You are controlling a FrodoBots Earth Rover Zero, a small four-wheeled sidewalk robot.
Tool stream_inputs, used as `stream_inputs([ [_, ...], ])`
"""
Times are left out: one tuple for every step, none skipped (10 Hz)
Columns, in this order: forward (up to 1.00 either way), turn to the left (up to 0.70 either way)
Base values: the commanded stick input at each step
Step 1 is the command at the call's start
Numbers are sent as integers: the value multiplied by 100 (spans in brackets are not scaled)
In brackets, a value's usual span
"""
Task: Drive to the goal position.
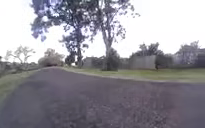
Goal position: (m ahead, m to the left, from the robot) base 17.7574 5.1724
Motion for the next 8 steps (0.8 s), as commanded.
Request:
stream_inputs([
  [85,0],
  [85,0],
  [85,0],
  [85,0],
  [85,0],
  [85,0],
  [85,0],
  [85,0],
])
